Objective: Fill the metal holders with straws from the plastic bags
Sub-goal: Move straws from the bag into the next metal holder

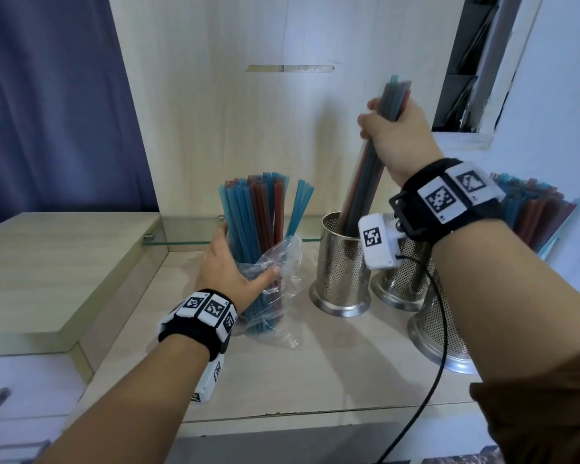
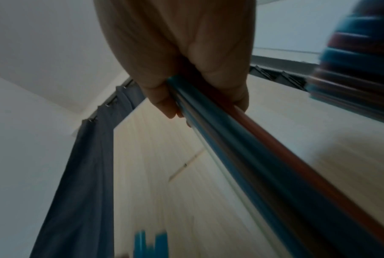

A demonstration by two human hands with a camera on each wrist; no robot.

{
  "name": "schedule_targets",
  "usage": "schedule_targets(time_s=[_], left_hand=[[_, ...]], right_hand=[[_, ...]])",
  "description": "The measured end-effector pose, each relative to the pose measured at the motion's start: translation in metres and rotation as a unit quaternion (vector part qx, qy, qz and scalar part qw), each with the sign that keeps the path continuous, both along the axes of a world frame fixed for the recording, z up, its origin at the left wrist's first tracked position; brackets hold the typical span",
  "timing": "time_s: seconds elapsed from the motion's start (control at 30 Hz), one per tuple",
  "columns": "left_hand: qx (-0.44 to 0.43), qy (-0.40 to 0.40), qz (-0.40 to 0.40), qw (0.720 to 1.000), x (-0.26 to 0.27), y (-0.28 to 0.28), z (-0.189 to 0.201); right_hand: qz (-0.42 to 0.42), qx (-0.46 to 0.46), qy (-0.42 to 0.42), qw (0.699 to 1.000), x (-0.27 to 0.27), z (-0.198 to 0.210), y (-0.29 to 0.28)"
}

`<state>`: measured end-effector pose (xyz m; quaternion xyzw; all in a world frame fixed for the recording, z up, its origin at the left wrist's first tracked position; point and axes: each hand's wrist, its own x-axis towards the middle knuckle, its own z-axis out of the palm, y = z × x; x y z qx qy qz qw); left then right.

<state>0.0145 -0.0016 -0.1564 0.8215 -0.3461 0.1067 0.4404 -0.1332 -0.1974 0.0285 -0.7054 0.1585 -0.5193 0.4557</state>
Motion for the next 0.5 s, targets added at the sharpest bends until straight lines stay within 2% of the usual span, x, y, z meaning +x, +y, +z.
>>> schedule_targets(time_s=[0.1,0.23,0.3,0.4,0.5], left_hand=[[0.003,0.004,0.001,1.0,0.0,0.0,0.0],[-0.003,0.005,0.0,1.0,-0.001,0.001,0.001],[-0.002,0.003,0.0,1.0,-0.001,0.001,0.001],[-0.001,0.004,-0.001,1.0,-0.002,0.002,0.002],[0.0,0.005,-0.001,1.0,-0.003,0.002,0.002]], right_hand=[[0.005,0.025,0.057,0.998,0.009,-0.028,-0.003],[0.04,0.077,0.085,0.993,0.019,-0.059,-0.007],[0.01,0.04,0.161,0.986,0.019,-0.066,-0.007],[-0.047,-0.029,0.284,0.957,0.015,-0.075,-0.01],[-0.044,-0.013,0.345,0.937,0.014,-0.085,-0.015]])
